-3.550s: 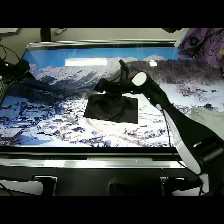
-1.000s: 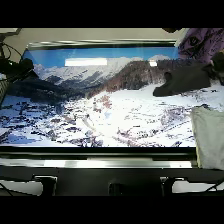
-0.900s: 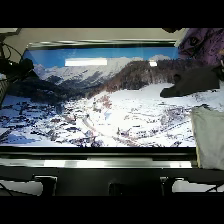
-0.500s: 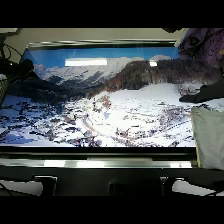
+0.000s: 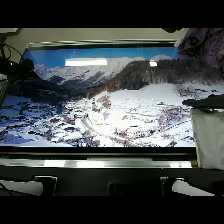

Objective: Fold the clothes and pants, and hang the long-sleeved shirts on hangers.

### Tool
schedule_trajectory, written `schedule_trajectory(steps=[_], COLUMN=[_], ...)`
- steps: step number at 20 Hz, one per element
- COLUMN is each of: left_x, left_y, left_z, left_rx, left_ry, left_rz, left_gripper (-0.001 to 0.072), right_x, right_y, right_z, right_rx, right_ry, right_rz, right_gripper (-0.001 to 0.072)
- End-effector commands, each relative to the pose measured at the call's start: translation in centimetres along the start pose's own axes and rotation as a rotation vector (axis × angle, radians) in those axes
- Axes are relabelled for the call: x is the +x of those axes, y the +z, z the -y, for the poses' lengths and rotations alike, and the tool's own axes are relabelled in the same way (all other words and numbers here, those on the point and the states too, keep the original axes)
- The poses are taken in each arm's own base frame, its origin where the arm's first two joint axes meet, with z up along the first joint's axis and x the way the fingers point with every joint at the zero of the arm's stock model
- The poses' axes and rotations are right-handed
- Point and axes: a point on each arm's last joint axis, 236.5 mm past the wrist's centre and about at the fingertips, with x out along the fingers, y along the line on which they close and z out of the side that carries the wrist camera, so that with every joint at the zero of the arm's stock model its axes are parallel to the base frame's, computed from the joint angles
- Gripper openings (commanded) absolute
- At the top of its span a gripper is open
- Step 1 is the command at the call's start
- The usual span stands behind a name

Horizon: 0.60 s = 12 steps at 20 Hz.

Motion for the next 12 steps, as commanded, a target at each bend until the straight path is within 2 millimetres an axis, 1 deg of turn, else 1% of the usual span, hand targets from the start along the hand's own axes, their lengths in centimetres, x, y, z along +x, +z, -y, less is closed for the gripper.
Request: schedule_trajectory(steps=[1,5,7,9,12], left_x=[0.0,0.0,0.0,0.0,0.0], left_y=[-0.1,-0.6,-0.7,-0.7,-1.0], left_z=[0.1,0.0,0.0,0.0,-0.1], left_rx=[0.000,0.000,0.000,0.000,0.000], left_ry=[-0.003,0.001,0.001,0.001,0.003], left_rz=[-0.004,-0.028,-0.031,-0.031,-0.042], left_gripper=[0.0015,0.0016,0.0015,0.0016,0.0015], right_x=[-0.6,-1.2,-1.3,-0.9,0.2], right_y=[-1.3,-1.1,-1.6,-2.9,-5.5], right_z=[4.3,7.3,8.5,10.4,13.8], right_rx=[-0.018,-0.069,-0.076,-0.090,-0.119], right_ry=[-0.182,-0.303,-0.335,-0.375,-0.438], right_rz=[-0.056,-0.046,-0.039,-0.044,-0.050], right_gripper=[0.0029,0.0029,0.0029,0.0030,0.0030])
